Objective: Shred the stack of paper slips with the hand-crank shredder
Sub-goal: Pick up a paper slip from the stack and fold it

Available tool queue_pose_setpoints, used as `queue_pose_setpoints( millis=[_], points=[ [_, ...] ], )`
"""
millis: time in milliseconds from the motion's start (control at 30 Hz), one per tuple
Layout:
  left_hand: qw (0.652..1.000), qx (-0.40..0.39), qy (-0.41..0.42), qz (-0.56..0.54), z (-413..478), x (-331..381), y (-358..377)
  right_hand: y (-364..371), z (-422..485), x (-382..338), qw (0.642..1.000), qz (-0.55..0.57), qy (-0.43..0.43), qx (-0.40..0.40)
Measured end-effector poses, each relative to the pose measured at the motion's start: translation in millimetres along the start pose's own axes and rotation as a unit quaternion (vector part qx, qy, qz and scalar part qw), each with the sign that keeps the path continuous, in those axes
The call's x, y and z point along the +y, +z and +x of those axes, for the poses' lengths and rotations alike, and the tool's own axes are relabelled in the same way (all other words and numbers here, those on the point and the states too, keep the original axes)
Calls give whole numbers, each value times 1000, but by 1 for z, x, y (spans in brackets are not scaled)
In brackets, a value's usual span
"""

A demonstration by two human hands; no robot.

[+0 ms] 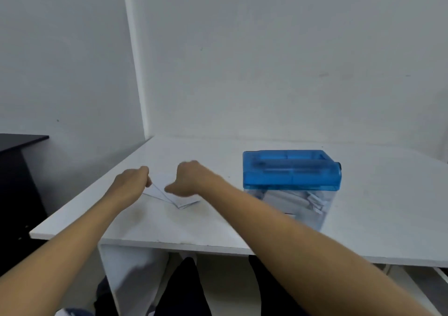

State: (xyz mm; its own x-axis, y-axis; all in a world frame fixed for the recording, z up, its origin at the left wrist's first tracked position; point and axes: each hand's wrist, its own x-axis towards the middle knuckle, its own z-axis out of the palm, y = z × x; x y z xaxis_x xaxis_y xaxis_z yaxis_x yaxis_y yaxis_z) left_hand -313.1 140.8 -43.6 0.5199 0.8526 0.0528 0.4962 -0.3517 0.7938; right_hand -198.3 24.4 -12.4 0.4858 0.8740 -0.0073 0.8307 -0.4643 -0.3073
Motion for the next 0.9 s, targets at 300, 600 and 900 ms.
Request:
queue_pose_setpoints(
  millis=[300,600,900],
  points=[
    [995,-45,30,88,-2,-27,9,49,31,8,997,5,67,-44],
    [987,-57,30,145,-3,-19,16,36,35,7,986,68,108,-106],
    [994,-26,-59,83,-1,-12,22,54,34,11,958,258,120,-35]
  ],
)
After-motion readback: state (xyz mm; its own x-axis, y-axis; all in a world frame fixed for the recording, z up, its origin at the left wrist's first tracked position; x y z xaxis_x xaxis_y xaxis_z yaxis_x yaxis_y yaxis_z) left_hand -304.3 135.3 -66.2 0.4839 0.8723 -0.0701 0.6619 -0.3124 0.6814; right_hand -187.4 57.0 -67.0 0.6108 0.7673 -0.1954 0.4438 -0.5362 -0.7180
